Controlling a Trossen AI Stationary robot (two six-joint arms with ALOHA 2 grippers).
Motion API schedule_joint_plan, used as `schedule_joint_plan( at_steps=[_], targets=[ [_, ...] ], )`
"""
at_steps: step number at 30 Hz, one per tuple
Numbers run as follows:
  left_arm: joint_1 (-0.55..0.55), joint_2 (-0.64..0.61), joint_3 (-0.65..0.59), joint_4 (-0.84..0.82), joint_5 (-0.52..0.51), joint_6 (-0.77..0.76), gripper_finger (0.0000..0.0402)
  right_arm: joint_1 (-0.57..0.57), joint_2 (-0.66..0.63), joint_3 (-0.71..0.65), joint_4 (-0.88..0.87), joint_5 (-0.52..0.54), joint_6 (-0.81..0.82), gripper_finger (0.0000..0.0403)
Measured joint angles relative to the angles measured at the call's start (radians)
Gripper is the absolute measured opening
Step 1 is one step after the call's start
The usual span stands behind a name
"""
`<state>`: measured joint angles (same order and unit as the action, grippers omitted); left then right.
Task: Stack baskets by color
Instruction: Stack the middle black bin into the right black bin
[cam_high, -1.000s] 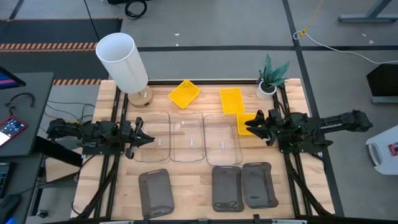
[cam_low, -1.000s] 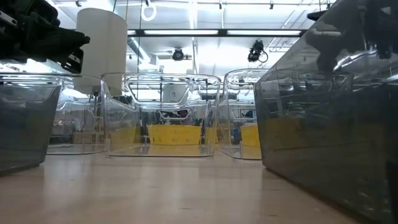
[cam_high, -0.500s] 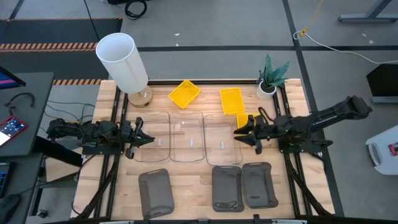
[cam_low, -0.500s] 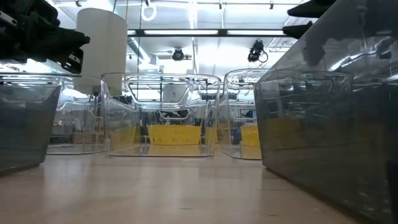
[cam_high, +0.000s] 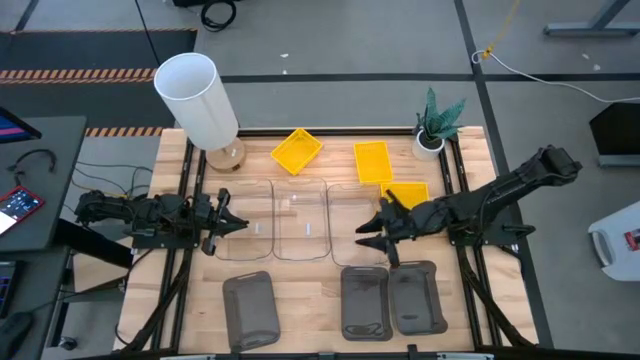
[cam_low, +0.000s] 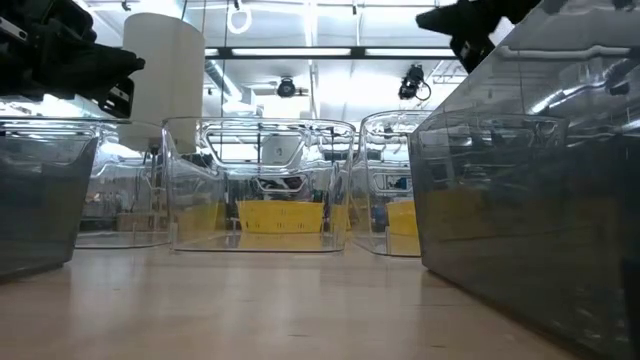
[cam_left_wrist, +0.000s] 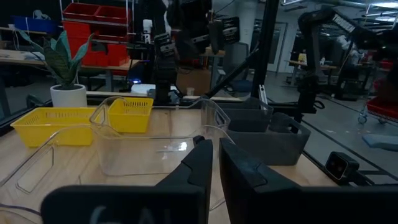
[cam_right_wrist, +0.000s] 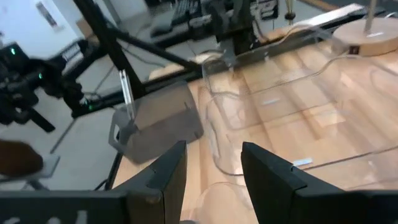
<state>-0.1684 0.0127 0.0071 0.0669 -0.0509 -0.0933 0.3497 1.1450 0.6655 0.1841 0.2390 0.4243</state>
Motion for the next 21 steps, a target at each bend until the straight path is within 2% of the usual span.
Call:
schedule_joint_plan(
  at_steps=[7, 12, 21],
  targets=[
    [0.0, 0.0, 0.0, 0.0, 0.0, 0.0, 0.0028, 0.072, 0.152, 0.209, -0.245, 0.006, 0.047, 0.0158],
    [0.0, 0.0, 0.0, 0.0, 0.0, 0.0, 0.0026, 0.117, 0.266, 0.332, -0.352, 0.009, 0.081, 0.0158],
    [0.0, 0.0, 0.0, 0.001, 0.0, 0.0, 0.0033, 0.175, 0.404, 0.488, -0.574, -0.014, 0.293, 0.0158]
  ],
)
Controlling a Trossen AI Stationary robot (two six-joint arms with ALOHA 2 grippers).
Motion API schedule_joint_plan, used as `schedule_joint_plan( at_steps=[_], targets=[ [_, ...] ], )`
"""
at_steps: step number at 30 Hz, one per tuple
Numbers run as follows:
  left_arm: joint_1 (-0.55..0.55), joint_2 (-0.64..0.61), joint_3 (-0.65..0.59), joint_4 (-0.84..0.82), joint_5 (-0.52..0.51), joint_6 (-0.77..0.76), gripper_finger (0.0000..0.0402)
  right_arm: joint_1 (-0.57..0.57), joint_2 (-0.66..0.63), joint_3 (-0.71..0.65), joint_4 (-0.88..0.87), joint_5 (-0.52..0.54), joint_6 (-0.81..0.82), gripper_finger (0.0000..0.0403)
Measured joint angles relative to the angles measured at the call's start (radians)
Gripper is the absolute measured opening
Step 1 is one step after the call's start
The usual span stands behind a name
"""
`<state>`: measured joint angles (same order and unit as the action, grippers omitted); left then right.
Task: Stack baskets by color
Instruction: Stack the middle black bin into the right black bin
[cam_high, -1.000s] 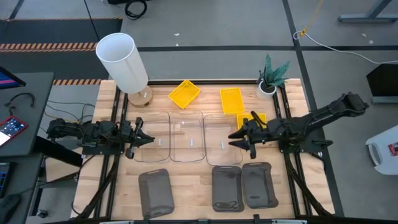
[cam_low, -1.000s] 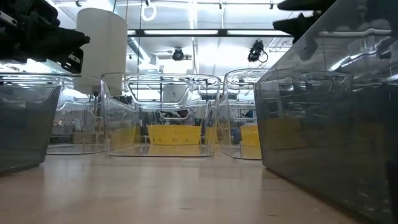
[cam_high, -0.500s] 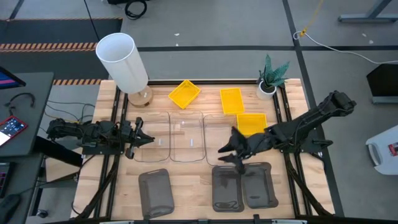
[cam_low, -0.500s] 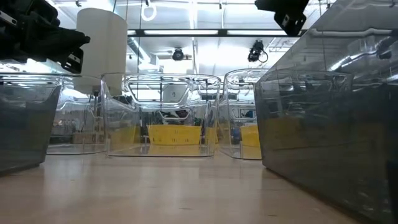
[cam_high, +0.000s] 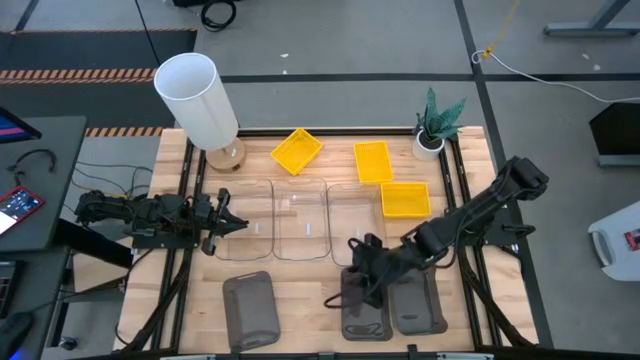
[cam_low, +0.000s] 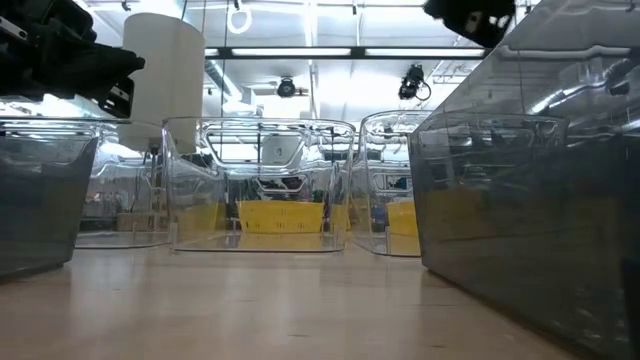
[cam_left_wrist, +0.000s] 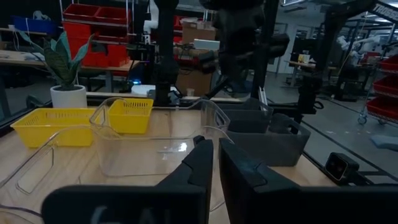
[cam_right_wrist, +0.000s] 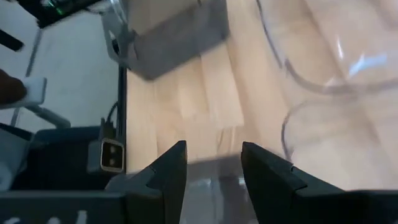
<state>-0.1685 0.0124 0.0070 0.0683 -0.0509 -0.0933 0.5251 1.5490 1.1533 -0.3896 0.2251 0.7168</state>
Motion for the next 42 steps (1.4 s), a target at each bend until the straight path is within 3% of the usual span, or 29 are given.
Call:
schedule_joint_plan(
  at_steps=[17, 30, 34, 42],
  targets=[
    [0.0, 0.0, 0.0, 0.001, 0.0, 0.0, 0.0036, 0.06, 0.075, 0.012, -0.059, -0.127, 0.344, 0.0158],
    [0.0, 0.0, 0.0, 0.014, 0.0, 0.0, 0.0034, 0.07, 0.099, 0.014, 0.006, -0.207, 0.485, 0.0158],
    [0.0, 0.0, 0.0, 0.014, 0.0, 0.0, 0.0036, 0.084, 0.142, 0.079, -0.009, -0.234, 0.464, 0.0158],
    [0.0, 0.001, 0.0, 0.011, 0.0, 0.0, 0.0025, 0.109, 0.293, 0.31, -0.21, -0.244, 0.372, 0.0158]
  ],
)
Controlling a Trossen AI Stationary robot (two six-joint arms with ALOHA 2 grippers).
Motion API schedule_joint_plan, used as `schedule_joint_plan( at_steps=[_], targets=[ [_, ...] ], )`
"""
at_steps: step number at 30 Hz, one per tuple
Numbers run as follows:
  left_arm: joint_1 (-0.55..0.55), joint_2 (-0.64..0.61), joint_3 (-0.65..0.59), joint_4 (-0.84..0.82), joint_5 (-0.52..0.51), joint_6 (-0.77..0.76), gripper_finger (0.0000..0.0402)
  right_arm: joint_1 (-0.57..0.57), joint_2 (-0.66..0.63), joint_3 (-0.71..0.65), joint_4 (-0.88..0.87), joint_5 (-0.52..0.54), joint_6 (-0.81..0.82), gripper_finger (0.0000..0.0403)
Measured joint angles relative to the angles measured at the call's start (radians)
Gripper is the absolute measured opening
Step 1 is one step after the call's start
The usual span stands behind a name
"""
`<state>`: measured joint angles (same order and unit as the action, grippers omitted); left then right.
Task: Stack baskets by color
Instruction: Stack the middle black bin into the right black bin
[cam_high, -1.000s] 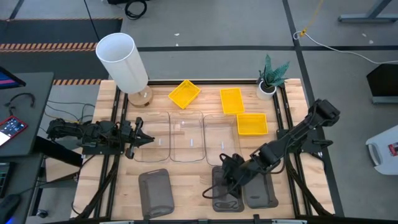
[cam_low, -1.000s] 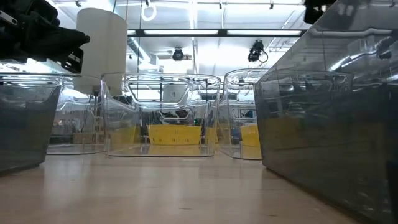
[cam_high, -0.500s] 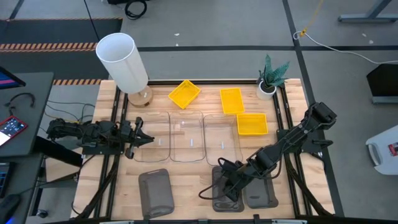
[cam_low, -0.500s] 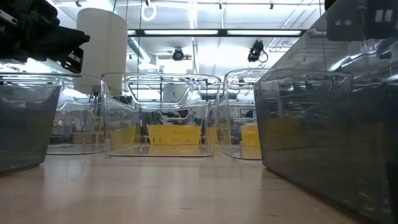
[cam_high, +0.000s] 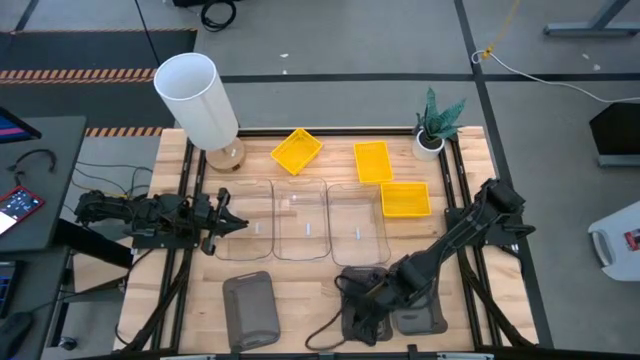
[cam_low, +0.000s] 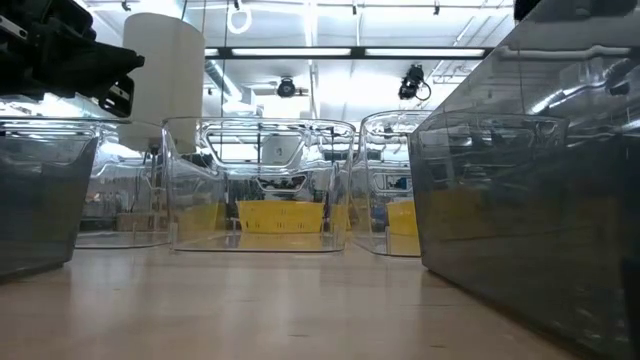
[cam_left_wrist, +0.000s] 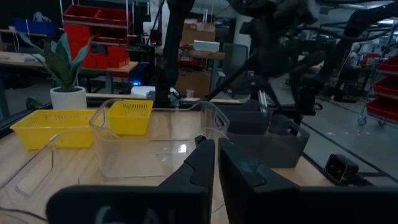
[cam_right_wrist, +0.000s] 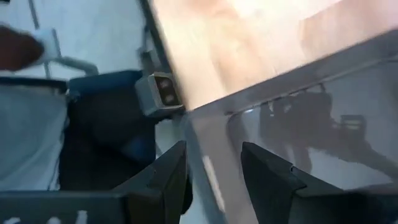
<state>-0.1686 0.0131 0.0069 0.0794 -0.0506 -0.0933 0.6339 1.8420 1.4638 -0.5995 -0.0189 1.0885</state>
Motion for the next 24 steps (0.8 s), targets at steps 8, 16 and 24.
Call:
schedule_joint_plan(
  at_steps=[8, 16, 24],
  targets=[
    [0.0, 0.0, 0.0, -0.001, 0.0, 0.0, 0.0033, 0.028, 0.132, 0.176, -0.128, -0.033, -0.019, 0.0158],
    [0.0, 0.0, 0.0, -0.001, 0.0, 0.0, 0.0027, 0.067, 0.226, 0.338, -0.276, -0.038, -0.026, 0.0158],
    [0.0, 0.0, 0.0, -0.001, 0.0, 0.0, 0.0032, 0.109, 0.271, 0.352, -0.328, -0.053, 0.01, 0.0158]
  ],
)
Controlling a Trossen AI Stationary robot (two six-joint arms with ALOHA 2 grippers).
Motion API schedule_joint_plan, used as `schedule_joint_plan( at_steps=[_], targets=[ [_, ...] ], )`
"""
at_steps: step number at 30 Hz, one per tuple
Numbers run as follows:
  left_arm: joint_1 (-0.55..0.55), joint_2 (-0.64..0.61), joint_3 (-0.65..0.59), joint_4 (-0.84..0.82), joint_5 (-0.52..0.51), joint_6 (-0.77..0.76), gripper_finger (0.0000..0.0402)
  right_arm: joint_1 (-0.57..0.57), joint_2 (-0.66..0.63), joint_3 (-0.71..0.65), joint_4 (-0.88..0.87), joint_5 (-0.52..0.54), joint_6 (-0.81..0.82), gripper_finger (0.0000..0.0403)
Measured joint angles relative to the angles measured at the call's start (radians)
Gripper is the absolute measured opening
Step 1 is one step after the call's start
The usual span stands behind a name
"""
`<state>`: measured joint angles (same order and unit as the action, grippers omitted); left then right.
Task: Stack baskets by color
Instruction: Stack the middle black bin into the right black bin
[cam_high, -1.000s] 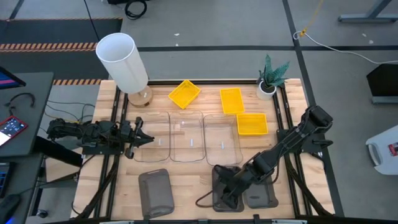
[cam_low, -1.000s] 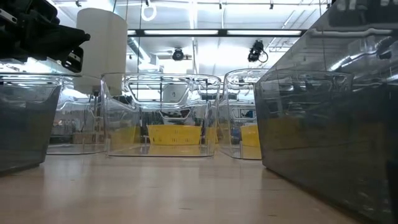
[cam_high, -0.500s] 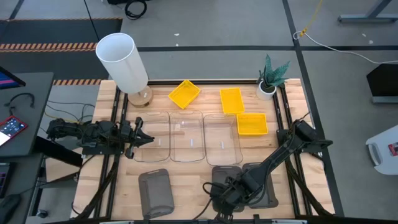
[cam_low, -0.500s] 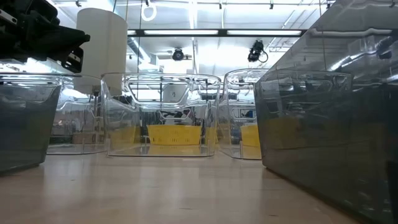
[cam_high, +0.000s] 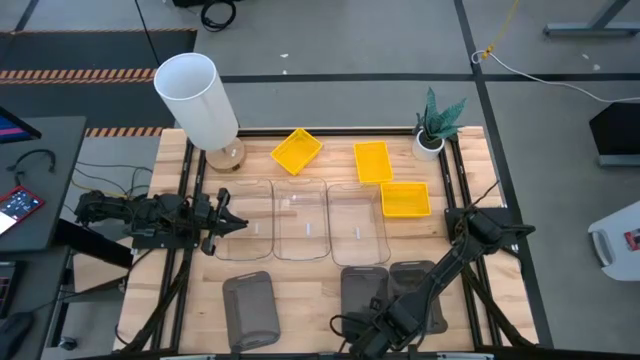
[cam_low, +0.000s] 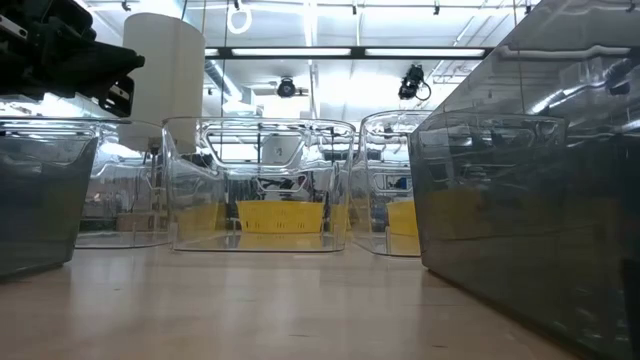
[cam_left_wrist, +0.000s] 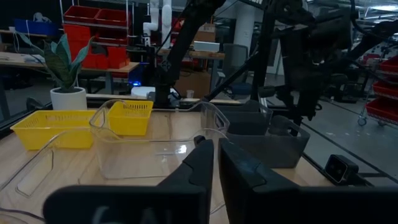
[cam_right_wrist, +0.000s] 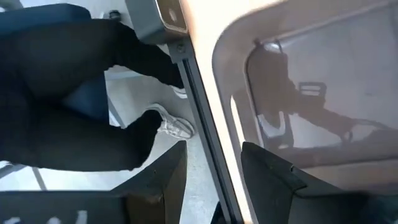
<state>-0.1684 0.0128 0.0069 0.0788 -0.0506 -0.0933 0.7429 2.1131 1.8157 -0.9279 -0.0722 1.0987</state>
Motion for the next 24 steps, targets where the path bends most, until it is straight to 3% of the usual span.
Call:
schedule_joint_plan(
  at_steps=[8, 24],
  targets=[
    [0.0, 0.0, 0.0, 0.003, 0.0, 0.0, 0.0033, 0.025, -0.001, -0.004, -0.084, 0.05, -0.017, 0.0158],
    [0.0, 0.0, 0.0, 0.005, 0.0, 0.0, 0.0033, 0.027, -0.001, -0.004, -0.081, 0.136, -0.114, 0.0158]
  ],
)
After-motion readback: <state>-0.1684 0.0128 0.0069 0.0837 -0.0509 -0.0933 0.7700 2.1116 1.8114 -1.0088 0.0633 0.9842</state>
